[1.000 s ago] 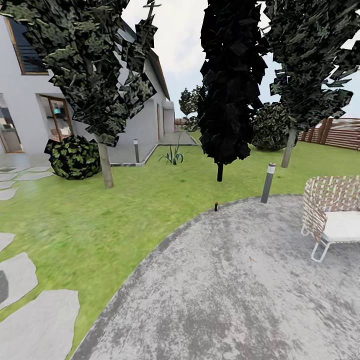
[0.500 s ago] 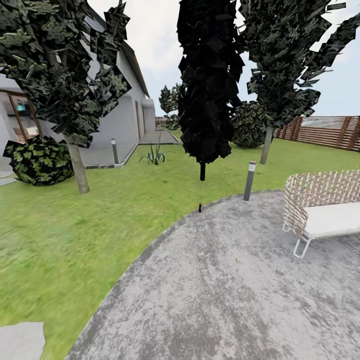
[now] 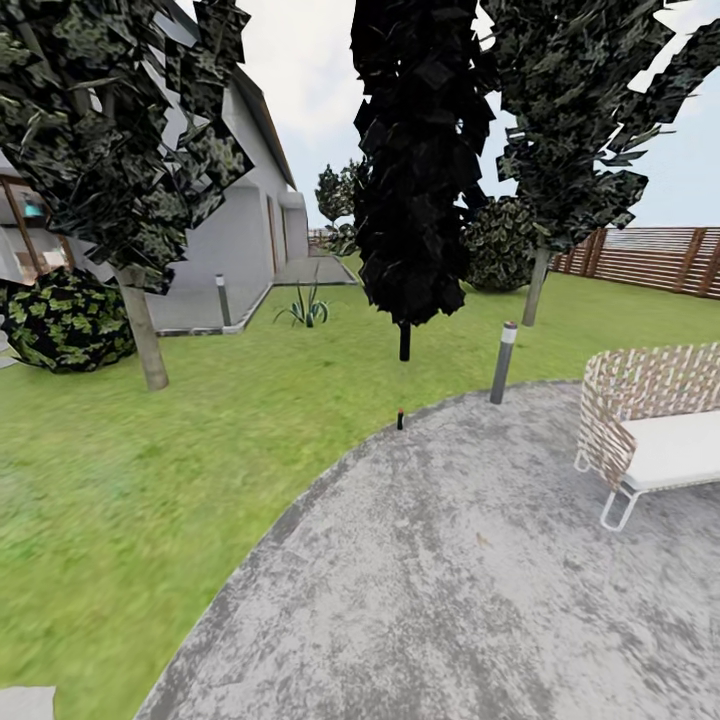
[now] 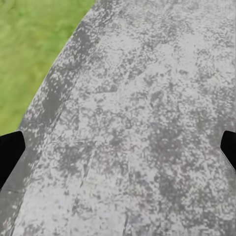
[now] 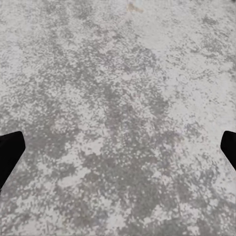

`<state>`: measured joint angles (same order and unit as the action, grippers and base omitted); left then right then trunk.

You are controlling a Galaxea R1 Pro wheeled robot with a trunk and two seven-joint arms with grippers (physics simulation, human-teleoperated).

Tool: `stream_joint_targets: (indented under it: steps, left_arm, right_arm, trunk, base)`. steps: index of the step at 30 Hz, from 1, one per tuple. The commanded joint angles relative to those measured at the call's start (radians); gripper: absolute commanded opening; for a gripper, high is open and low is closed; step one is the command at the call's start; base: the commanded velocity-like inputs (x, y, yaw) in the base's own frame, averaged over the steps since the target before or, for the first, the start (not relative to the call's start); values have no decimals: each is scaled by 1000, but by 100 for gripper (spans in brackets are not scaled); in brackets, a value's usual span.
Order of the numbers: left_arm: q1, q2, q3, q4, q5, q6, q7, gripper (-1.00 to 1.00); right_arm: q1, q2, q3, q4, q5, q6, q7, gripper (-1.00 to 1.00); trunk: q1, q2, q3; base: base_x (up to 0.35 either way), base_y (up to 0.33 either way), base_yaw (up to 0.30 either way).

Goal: In the garden, pick up the pesticide atomizer on the floor and spray pesticide onto both trees until each tree trunk is fully covered.

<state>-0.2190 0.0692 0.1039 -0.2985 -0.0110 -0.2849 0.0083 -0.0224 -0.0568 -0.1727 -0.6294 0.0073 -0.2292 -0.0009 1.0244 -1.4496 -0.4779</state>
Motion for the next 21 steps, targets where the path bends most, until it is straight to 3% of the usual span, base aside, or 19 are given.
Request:
stream_joint_targets:
  steps: [1,14,21]
  left_arm:
    - [-1,0,2,1,-1,-3,1,100]
    - [-1,0,2,1,-1,-3,1,100]
    - [-1,-1,1,1,-1,-3,1,100]
  right_arm:
    - [-1,0,-1,1,1,-3,0,100]
    - [-1,0,1,3,2,-2,7,100]
    - [-1,1,1,4,2,-2,6,100]
  trunk:
    - [1,0,-1]
    - [1,0,-1]
    - [1,0,-1]
  base:
    - [338,0,0]
    - [338,-1,0]
    - [318,-110,0]
